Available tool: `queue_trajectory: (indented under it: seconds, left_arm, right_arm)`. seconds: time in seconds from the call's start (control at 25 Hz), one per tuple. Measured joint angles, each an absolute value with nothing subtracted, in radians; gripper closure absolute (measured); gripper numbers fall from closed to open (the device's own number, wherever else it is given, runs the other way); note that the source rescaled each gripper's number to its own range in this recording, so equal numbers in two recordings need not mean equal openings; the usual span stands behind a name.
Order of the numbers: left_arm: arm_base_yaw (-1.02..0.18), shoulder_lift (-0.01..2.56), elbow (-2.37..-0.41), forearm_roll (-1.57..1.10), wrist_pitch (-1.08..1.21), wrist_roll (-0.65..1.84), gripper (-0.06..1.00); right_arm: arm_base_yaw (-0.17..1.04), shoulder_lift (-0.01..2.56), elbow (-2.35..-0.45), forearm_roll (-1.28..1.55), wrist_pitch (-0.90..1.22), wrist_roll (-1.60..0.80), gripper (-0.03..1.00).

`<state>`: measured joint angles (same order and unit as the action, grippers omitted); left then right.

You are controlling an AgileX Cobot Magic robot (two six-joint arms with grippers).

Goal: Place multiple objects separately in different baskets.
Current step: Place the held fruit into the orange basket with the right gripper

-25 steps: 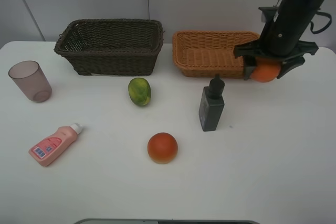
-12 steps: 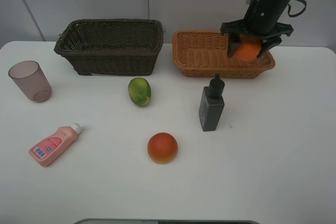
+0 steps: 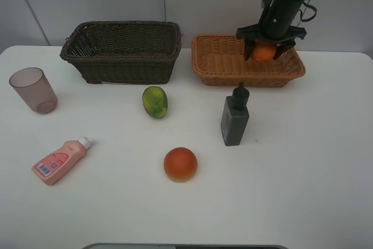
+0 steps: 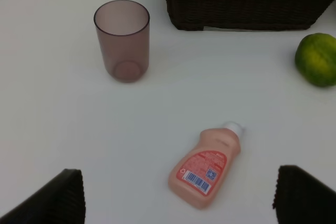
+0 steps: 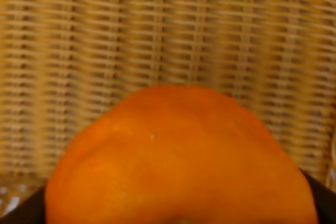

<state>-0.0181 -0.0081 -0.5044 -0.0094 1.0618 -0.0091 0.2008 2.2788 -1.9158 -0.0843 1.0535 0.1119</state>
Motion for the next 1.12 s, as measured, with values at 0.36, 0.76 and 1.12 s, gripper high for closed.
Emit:
queue_trajectory:
  seconds: [0.36,0.76,1.12]
  left_arm:
    - [-0.018,-0.008,-0.504,-0.009,1.062,-0.009,0.03]
    - [-0.018,-0.008,-0.504,-0.009,1.062,-0.009,0.03]
    - [-0.018,-0.008,-0.504,-0.009,1.062,-0.009,0.03]
  right_arm:
    - [0.201,2.354,-1.925,-0.088,0.958,0.112,0.33]
    - [0.201,2.362,-1.927,-0.088,0.945,0.112,0.33]
    - [0.201,2.362,-1.927,-0.088,0.945,0.112,0.0]
